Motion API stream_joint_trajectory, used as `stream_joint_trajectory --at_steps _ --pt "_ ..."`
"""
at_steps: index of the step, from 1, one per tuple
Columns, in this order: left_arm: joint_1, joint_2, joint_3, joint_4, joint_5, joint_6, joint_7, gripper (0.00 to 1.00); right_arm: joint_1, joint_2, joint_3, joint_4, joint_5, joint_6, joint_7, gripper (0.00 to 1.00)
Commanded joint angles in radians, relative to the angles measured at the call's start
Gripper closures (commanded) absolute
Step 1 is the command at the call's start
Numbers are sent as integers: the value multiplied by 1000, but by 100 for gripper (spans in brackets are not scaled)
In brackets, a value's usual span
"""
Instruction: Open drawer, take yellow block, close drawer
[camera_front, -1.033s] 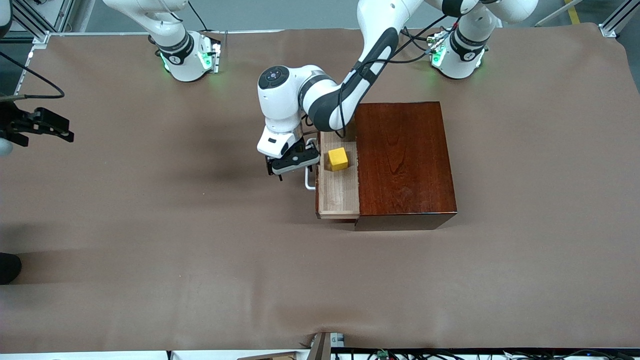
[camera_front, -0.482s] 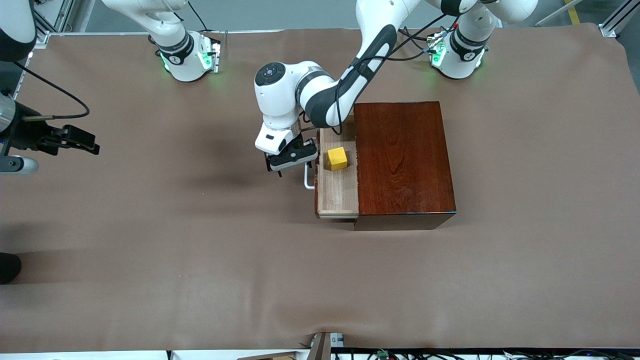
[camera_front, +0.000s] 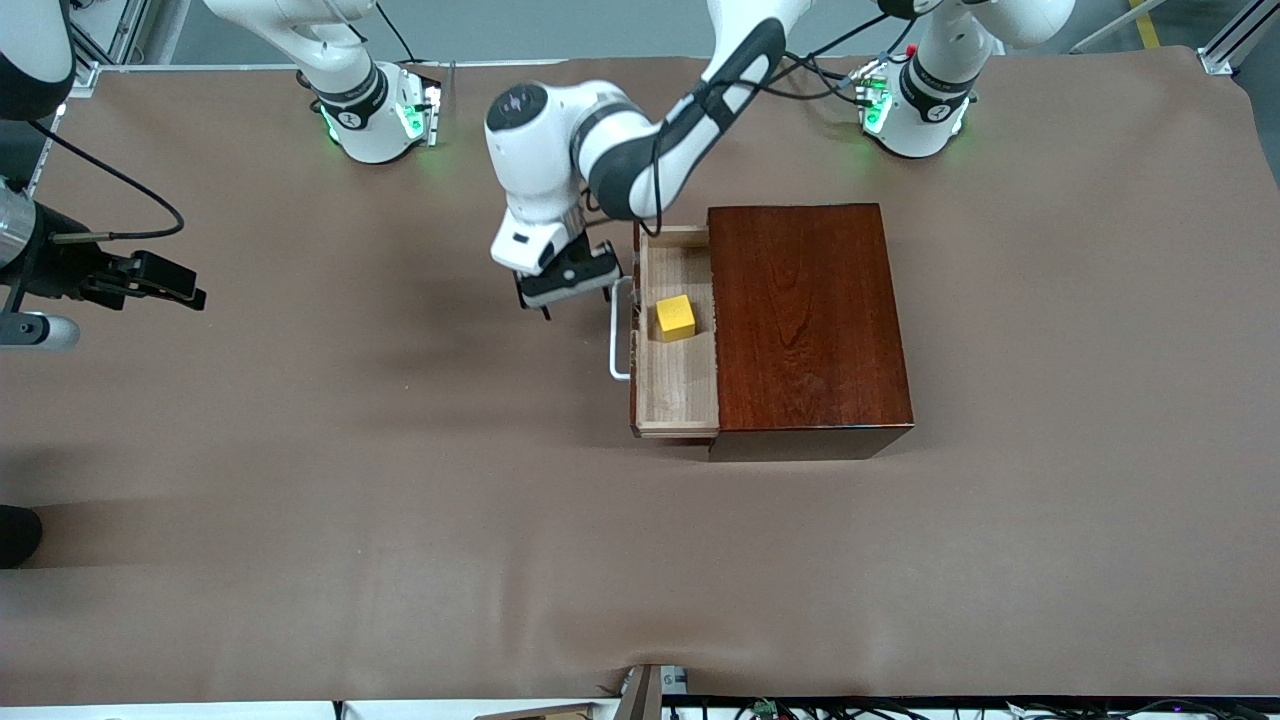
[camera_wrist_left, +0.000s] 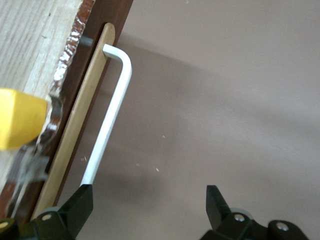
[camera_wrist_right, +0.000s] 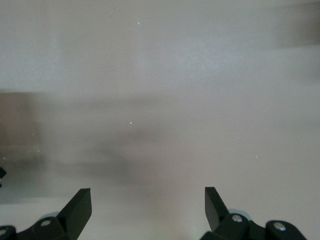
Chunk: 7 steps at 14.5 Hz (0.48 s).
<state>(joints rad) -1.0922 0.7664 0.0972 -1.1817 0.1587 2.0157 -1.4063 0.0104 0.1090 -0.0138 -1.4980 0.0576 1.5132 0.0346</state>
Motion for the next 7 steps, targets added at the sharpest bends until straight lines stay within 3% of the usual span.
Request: stream_joint_trajectory --at_steps 1,3,7 --pt "5 -62 -1 7 -8 -55 -8 0 2 12 1 25 24 -15 42 0" --pt "17 -142 9 5 -7 -118 24 0 13 12 1 24 76 -19 167 0" --pt "92 -298 25 -15 -7 -316 268 0 74 12 1 21 116 -16 321 0"
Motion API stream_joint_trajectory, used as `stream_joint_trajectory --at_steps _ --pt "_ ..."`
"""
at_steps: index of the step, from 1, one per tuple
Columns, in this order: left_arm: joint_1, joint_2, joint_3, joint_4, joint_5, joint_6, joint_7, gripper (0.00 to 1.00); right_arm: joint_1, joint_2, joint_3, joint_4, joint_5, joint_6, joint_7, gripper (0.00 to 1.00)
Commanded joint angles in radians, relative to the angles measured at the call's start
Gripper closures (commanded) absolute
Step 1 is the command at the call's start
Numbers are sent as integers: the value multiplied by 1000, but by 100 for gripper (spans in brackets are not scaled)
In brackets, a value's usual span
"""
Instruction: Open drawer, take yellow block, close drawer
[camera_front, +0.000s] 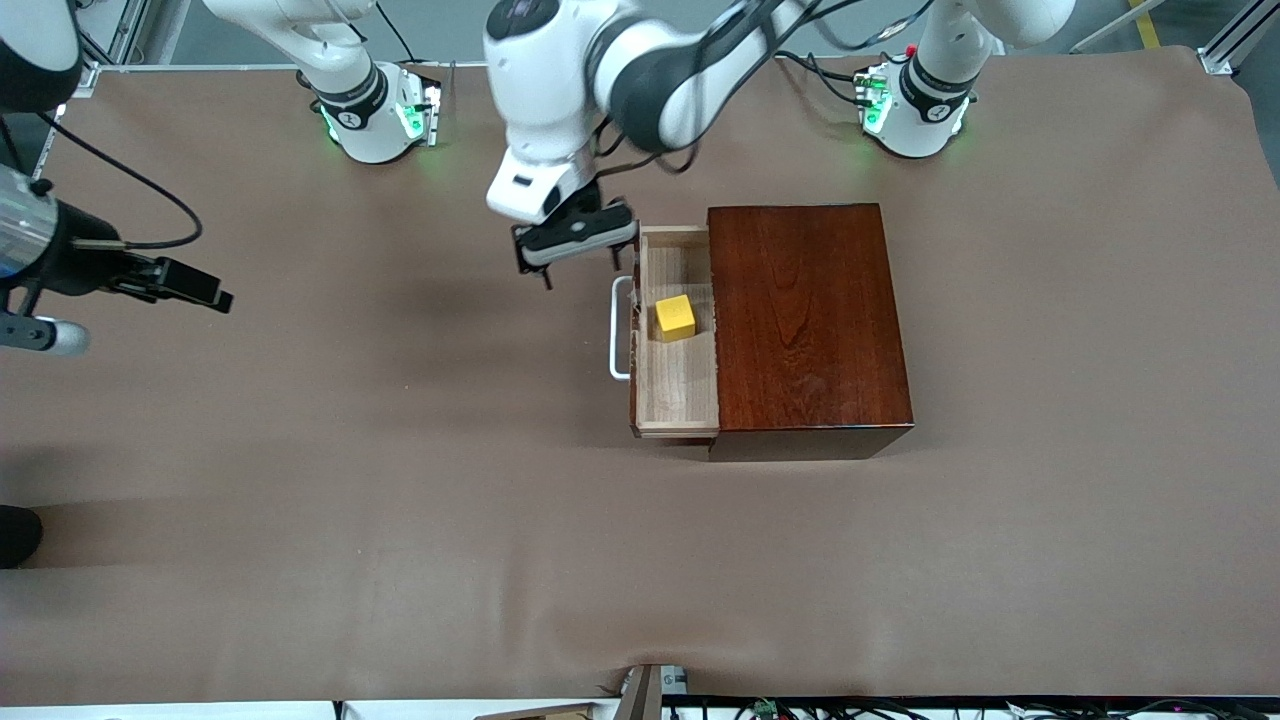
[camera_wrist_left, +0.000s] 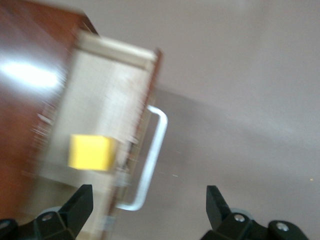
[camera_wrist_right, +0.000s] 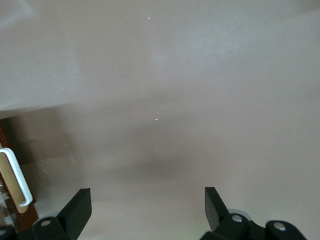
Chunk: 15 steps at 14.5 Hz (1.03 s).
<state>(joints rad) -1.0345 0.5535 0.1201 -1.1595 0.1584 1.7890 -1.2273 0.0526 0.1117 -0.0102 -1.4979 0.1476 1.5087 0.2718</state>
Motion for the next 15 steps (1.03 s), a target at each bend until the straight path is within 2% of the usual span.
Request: stream_joint_trajectory --at_steps 1,3,6,8,10,13,15 --pt "57 -118 4 -38 0 -138 92 0 44 9 -2 21 39 -12 136 0" --pt "80 -174 19 -40 13 -239 106 0 90 11 -2 21 55 -7 246 0" --pt "160 -279 26 -51 13 -356 241 0 168 23 -2 21 53 -7 373 0" --pt "240 -323 21 -54 10 -384 288 0 208 32 -2 21 58 -5 491 0" --pt "316 -334 24 -52 4 -390 484 0 249 45 -2 24 61 1 585 0" --pt "431 -372 21 -52 0 -411 597 0 350 74 -2 24 58 69 783 0" --pt "519 -386 16 -52 -7 -411 754 0 404 95 -2 24 58 122 886 0"
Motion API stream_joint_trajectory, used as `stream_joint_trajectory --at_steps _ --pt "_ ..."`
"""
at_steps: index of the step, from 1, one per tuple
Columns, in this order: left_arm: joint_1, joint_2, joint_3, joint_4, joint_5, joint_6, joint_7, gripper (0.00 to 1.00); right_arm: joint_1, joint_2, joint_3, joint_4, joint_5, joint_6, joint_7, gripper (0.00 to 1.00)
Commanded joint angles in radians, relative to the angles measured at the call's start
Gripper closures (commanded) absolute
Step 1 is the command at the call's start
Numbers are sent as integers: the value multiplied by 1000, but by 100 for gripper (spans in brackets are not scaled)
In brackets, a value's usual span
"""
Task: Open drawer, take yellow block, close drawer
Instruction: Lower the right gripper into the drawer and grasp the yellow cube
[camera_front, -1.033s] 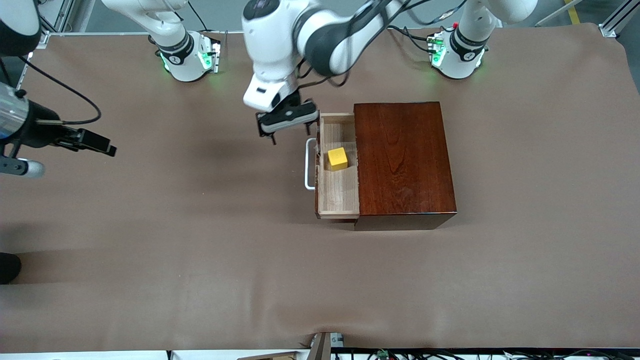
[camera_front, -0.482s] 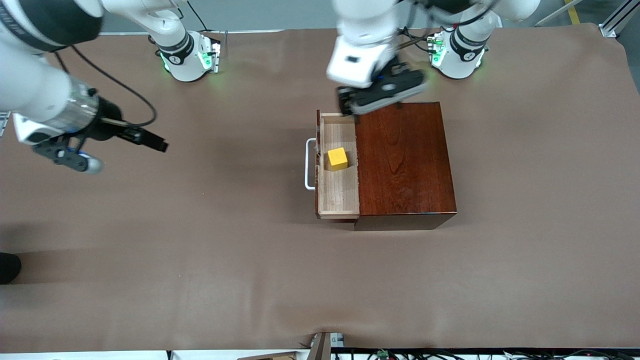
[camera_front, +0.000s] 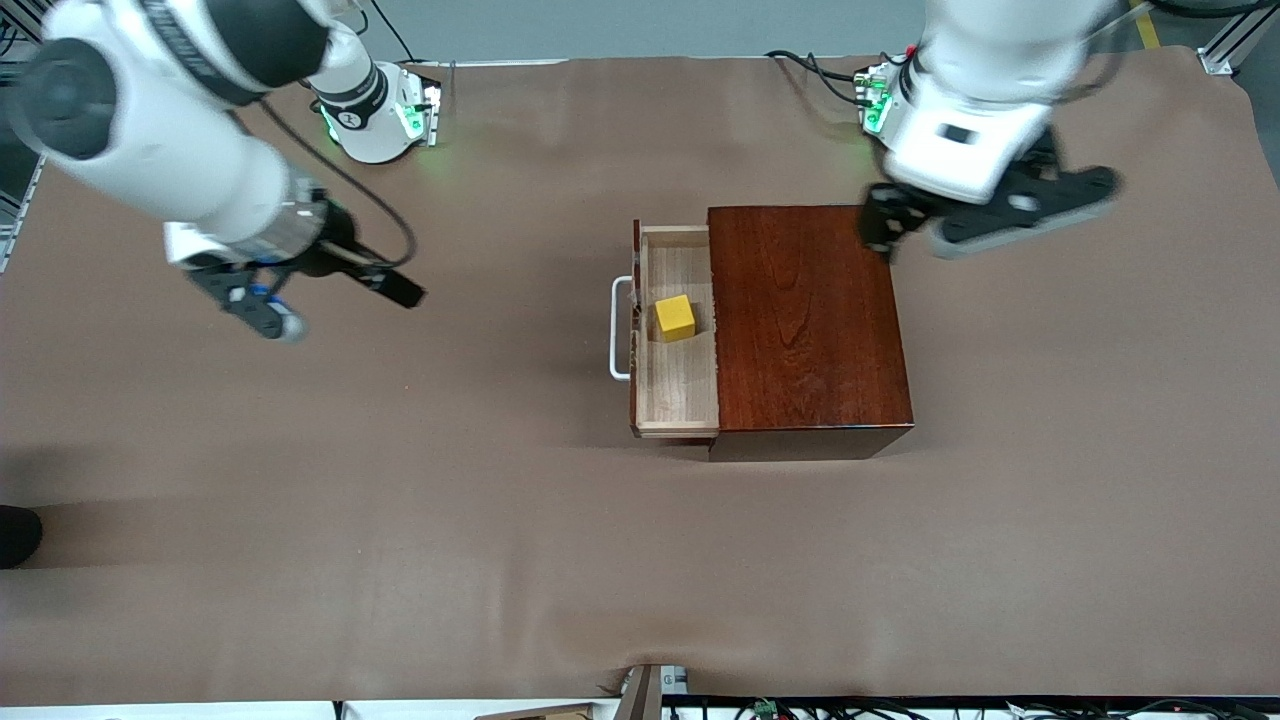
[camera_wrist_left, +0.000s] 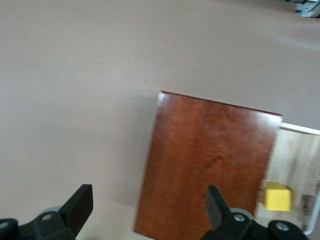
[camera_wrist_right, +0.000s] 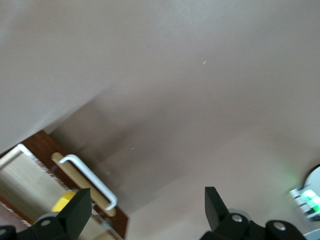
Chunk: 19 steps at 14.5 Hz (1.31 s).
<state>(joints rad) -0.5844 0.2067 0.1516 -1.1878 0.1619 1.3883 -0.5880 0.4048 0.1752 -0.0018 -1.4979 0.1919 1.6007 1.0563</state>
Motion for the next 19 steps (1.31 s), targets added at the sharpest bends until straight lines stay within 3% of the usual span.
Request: stream_joint_trajectory --at_steps 1,7,13,17,19 --pt "108 -49 -14 -26 -16 -11 170 0 69 41 -10 25 15 48 152 0" --pt "339 -70 -17 -65 -120 -3 347 0 178 107 -10 27 24 140 451 0" --pt "397 -182 -17 -280 -133 84 520 0 299 219 -10 36 15 261 693 0" --pt "394 -282 -18 -436 -142 162 536 0 347 303 -10 83 14 327 865 0" --pt "397 -282 -17 -422 -144 164 536 0 364 342 -10 102 15 334 919 0"
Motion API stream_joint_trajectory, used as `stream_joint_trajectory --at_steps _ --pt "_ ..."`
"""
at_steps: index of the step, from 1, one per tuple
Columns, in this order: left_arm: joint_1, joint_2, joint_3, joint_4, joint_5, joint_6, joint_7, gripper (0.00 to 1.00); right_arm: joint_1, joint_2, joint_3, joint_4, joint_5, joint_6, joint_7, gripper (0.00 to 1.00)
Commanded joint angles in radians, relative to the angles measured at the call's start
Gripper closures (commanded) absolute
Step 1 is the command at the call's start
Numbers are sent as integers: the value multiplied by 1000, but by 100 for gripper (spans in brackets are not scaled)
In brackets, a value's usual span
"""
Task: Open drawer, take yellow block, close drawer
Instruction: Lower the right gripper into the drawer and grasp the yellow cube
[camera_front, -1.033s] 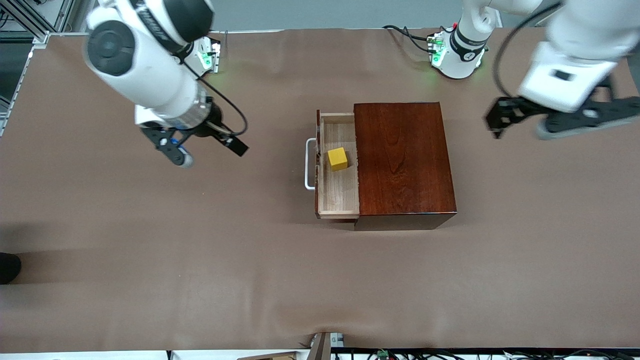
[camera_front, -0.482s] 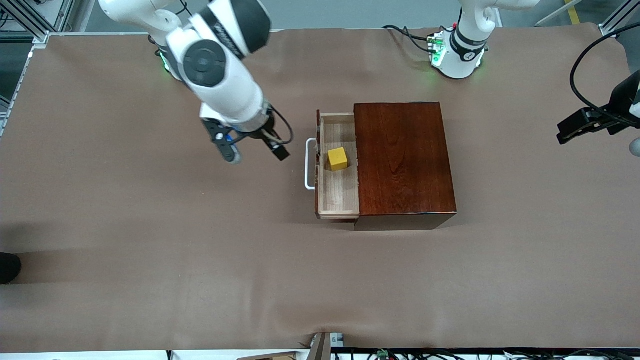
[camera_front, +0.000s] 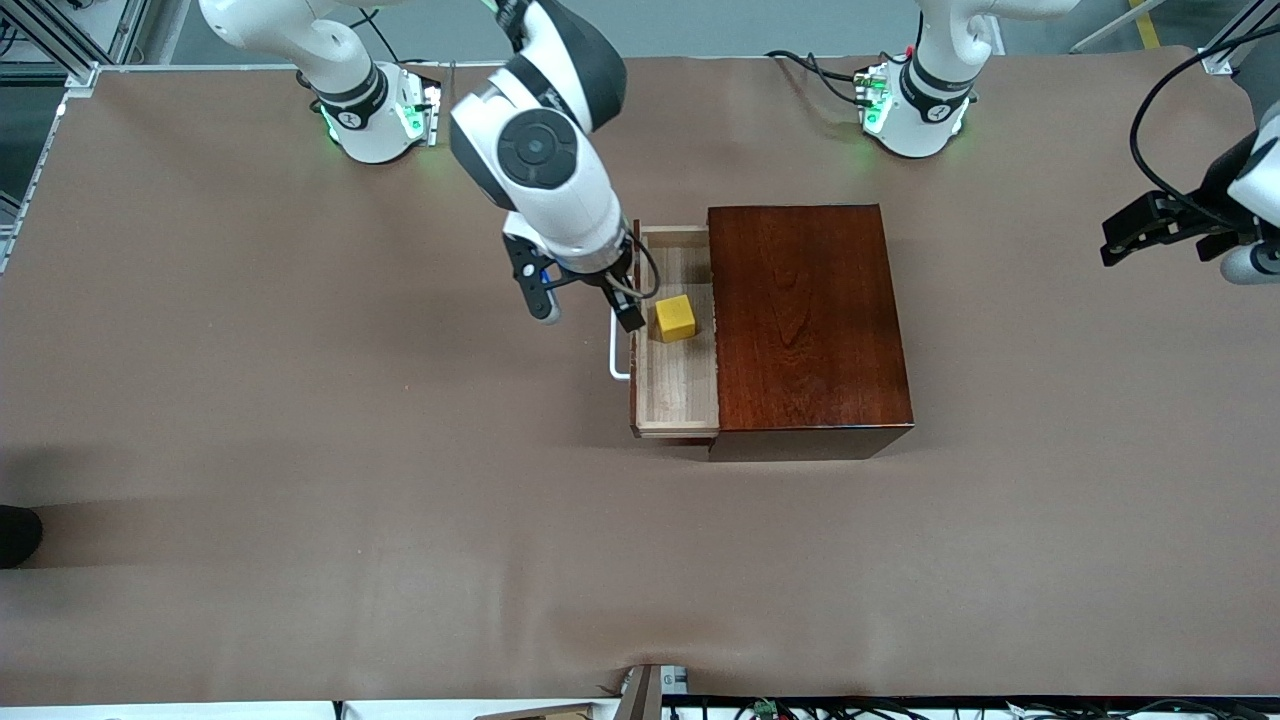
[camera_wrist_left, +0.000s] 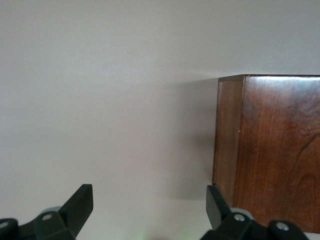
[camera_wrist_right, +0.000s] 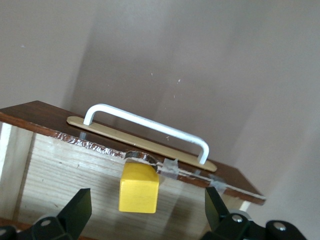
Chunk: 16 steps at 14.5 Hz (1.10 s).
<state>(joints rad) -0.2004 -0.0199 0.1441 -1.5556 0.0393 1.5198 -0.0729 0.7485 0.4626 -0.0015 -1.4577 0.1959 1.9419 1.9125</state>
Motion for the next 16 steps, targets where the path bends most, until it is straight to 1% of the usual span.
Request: stream_joint_trajectory --at_steps 1,2,4,9,13,14,15,16 --pt "12 -54 -8 -41 -19 31 15 0 44 76 -12 68 7 24 83 0" --pt "7 -52 -8 -22 -19 30 2 0 54 93 -12 68 5 63 110 0" --pt "10 -54 -9 -14 -18 25 11 0 63 108 -12 68 4 115 137 0" --pt "-1 -51 -11 -14 -18 17 21 0 74 132 -12 66 4 132 167 0" --pt "3 -48 -26 -14 -10 17 21 0 87 163 -14 66 -1 187 180 0" --pt "12 -49 -37 -20 -4 22 22 0 87 166 -14 66 -3 193 180 0" --pt "42 -48 -84 -23 -3 22 22 0 87 169 -15 66 -6 193 180 0" --pt "118 -48 -151 -24 -2 22 21 0 87 177 -17 65 -25 193 181 0"
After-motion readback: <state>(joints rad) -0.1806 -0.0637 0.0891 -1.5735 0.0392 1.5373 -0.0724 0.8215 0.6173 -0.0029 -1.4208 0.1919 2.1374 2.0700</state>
